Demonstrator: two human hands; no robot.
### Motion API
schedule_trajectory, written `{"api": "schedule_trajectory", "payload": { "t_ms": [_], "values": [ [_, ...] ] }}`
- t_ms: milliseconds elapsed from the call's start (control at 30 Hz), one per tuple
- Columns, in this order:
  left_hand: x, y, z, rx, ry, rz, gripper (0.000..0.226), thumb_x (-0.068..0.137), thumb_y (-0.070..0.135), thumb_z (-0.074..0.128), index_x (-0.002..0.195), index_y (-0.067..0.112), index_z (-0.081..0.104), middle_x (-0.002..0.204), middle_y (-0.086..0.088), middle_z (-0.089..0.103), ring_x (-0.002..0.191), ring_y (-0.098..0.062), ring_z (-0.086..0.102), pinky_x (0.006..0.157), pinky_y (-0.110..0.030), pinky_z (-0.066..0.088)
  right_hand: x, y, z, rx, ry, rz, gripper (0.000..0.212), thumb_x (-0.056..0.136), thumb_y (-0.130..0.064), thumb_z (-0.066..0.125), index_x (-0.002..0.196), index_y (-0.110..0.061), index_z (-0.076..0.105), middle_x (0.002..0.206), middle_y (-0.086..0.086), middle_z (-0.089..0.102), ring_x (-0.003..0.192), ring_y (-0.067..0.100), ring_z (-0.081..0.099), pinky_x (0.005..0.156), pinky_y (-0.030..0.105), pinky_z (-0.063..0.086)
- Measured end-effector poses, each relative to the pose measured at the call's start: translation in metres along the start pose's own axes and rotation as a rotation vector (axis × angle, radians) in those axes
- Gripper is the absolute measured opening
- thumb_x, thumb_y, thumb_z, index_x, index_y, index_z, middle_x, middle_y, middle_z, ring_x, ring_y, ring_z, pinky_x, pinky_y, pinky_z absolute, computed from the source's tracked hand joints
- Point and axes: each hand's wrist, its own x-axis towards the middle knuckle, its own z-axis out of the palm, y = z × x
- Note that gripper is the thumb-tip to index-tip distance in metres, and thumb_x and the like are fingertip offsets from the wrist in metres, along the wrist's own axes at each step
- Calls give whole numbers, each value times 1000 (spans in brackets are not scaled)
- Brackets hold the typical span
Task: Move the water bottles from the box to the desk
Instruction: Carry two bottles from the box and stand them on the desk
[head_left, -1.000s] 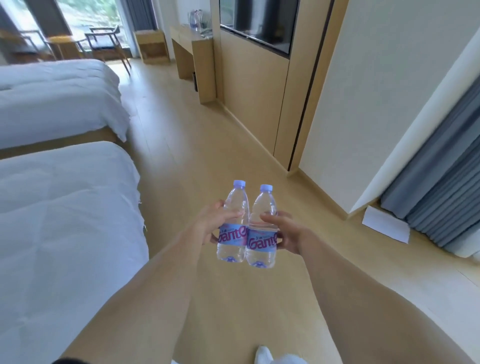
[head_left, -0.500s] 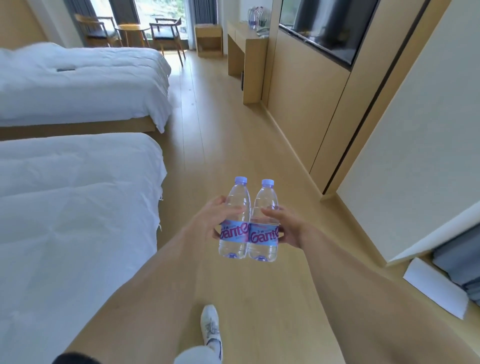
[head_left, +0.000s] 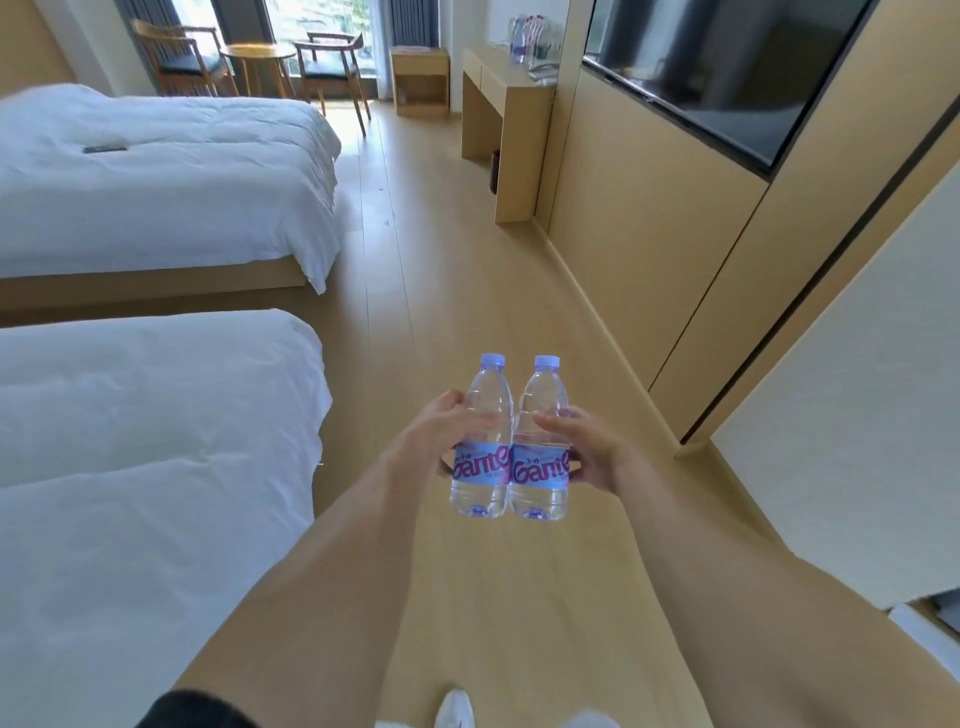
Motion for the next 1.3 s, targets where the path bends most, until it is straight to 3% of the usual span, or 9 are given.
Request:
{"api": "schedule_trajectory", "payload": {
  "t_ms": [200, 600, 933, 1067, 1300],
  "values": [
    [70, 37, -42, -36, 23, 1, 51, 75, 36, 86, 116, 23, 59, 110, -7, 73, 103, -26, 70, 89, -60, 55, 76, -52, 15, -18, -24, -4, 48, 86, -33, 77, 127, -18, 55, 122, 12, 70, 92, 24, 66, 70, 37, 55],
    [210, 114, -113, -110, 188, 1, 47, 79, 32, 83, 117, 21, 58, 111, -9, 70, 100, -25, 70, 88, -58, 56, 264, -158, 37, -80, -184, -23, 56, 84, -35, 78, 130, -16, 52, 123, 12, 71, 92, 25, 65, 71, 36, 57],
    [339, 220, -167, -178, 328, 22, 38, 81, 29, 82, 112, 28, 61, 112, -6, 70, 100, -24, 70, 88, -57, 57, 412, -291, 44, -137, -336, -37, 40, 87, -32, 76, 118, -19, 57, 122, 13, 71, 90, 25, 67, 68, 34, 55],
    [385, 250, -184, -187, 327, 22, 45, 79, 30, 83, 117, 28, 60, 111, -4, 72, 100, -23, 70, 86, -56, 57, 460, -327, 44, -143, -349, -44, 41, 88, -32, 75, 122, -17, 57, 122, 13, 70, 91, 25, 67, 65, 32, 55],
    [480, 293, -218, -190, 259, 18, 49, 78, 31, 85, 120, 29, 60, 113, -4, 72, 101, -23, 70, 87, -58, 56, 547, -377, 42, -131, -308, -22, 31, 88, -33, 75, 110, -21, 58, 118, 11, 73, 95, 26, 68, 66, 33, 54]
  ]
}}
